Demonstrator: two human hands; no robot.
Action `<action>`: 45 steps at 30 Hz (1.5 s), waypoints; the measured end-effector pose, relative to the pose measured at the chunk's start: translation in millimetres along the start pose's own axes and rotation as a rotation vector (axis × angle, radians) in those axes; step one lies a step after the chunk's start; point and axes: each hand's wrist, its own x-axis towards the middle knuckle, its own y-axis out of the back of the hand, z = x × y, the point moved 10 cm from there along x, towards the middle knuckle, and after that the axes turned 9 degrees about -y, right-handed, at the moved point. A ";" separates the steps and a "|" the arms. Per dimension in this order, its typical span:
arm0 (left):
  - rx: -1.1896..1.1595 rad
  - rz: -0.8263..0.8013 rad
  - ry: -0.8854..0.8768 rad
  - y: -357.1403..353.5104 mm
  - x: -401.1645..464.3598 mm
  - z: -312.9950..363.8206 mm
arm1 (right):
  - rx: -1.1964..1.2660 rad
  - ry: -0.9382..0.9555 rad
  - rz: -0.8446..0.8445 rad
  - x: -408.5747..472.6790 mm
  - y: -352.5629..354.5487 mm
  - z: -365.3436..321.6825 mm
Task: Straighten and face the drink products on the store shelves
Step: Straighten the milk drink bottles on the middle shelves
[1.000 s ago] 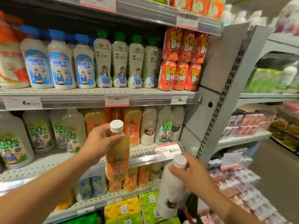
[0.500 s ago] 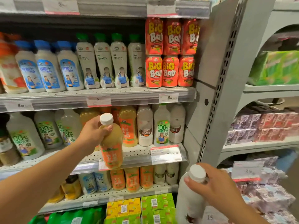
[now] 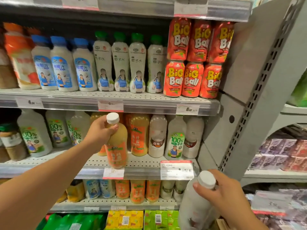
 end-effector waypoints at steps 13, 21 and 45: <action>0.168 -0.334 -0.161 -39.5 17.9 13.1 | -0.040 0.011 0.089 3.5 -24.4 -34.8; 0.267 -0.450 -0.156 -75.0 17.1 21.6 | -0.043 0.009 0.094 0.6 -31.0 -53.3; 0.368 -0.091 0.007 -16.7 27.4 -49.6 | -0.065 -0.052 0.089 -19.3 -43.8 -34.1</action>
